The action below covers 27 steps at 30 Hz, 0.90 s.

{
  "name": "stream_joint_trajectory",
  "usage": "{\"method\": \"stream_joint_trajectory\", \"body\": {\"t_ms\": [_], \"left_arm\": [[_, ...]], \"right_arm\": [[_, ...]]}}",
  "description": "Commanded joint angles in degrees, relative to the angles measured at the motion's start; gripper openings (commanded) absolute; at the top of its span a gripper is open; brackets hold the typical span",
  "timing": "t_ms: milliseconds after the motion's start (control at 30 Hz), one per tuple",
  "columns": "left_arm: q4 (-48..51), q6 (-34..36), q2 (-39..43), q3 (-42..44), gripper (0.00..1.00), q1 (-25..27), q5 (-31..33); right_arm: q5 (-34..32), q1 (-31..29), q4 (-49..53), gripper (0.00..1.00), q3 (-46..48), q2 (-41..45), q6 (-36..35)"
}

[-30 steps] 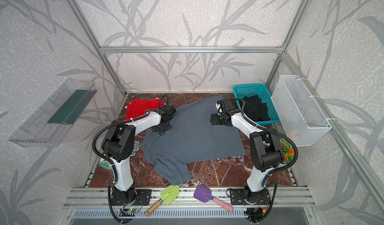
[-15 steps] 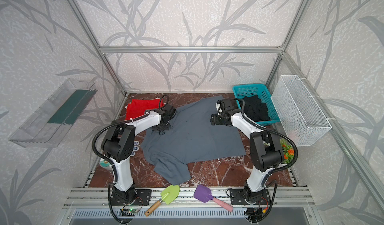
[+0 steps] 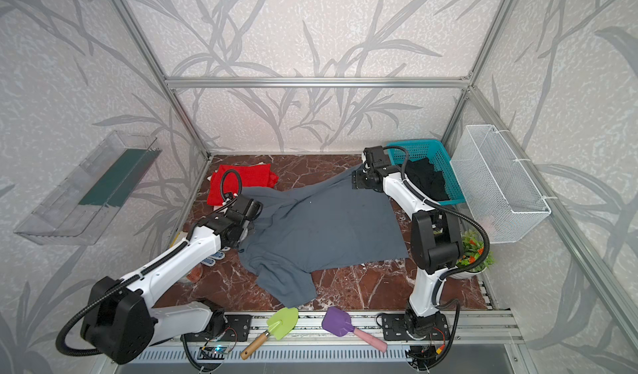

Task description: Fold and stack the t-shirts

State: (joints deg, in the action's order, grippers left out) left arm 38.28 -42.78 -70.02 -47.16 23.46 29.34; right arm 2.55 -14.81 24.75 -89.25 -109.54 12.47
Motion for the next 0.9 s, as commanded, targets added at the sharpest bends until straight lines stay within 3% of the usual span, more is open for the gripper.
{"method": "stream_joint_trajectory", "body": {"t_ms": [0, 400, 700, 867], "left_arm": [[-1.8, -4.1, 0.6, 2.9, 0.0, -0.3, 1.6], [-1.9, -3.5, -0.4, 4.5, 0.0, -0.6, -0.5], [-1.4, -3.3, -0.4, 4.7, 0.0, -0.7, -0.9], [-0.5, -3.5, 0.2, 4.7, 0.0, -0.6, -0.8]], "right_arm": [[-4.8, 0.8, 2.1, 0.76, -8.0, -8.1, 1.2], [-8.0, 2.5, 9.5, 0.68, -37.1, -32.1, 4.4], [-6.8, 3.6, 6.8, 0.67, -44.2, -39.2, 8.1], [-4.6, 4.8, 5.3, 0.58, -46.0, -41.7, 10.7]]}}
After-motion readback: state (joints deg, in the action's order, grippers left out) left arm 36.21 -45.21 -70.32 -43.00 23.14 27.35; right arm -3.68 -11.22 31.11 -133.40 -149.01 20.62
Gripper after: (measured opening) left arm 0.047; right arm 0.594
